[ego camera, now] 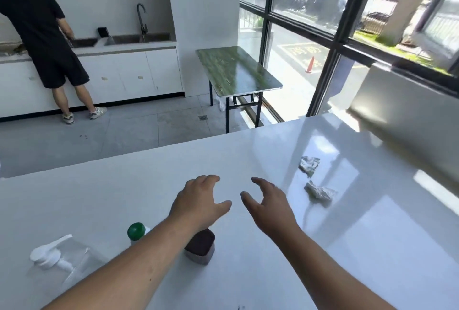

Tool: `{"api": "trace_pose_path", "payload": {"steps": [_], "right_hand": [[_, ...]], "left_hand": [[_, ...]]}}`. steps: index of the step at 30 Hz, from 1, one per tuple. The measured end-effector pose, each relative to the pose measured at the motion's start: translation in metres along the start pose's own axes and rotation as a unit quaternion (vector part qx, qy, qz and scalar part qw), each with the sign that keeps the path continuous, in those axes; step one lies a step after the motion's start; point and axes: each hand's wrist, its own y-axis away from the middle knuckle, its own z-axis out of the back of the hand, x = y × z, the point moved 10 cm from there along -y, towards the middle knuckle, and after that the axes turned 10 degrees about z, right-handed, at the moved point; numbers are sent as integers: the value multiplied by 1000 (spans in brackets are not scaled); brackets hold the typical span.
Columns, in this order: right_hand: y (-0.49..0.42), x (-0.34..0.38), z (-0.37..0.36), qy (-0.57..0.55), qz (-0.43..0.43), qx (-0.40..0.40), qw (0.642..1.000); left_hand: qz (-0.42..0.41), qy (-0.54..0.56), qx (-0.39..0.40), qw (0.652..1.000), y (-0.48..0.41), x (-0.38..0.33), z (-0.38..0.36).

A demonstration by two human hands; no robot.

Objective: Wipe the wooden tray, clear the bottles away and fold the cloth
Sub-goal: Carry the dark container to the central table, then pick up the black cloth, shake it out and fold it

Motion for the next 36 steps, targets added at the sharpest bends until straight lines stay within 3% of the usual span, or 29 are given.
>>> {"api": "trace_pose_path", "payload": {"steps": [7,14,19,24,27,36], "right_hand": [[180,-59,117,80,-118,-151,978],[398,-118,215,101,-247,-282,921],[532,-143,284,96,-291,-405,861],[629,-191,336,76,-319,-470,820],[664,-233,362,55,-321,-489,809],[765,-410,436,4,-382,-444,810]], "left_hand": [[-175,38,88,980,84,-106,-50],[-328,51,208,920,239,-228,-133],[-433,30,224,872,345,-330,-154],[-488,5,227,843,423,-409,-193],[-496,-21,233,836,459,-449,-237],[-497,-107,279,815,591,-576,-402]]}}
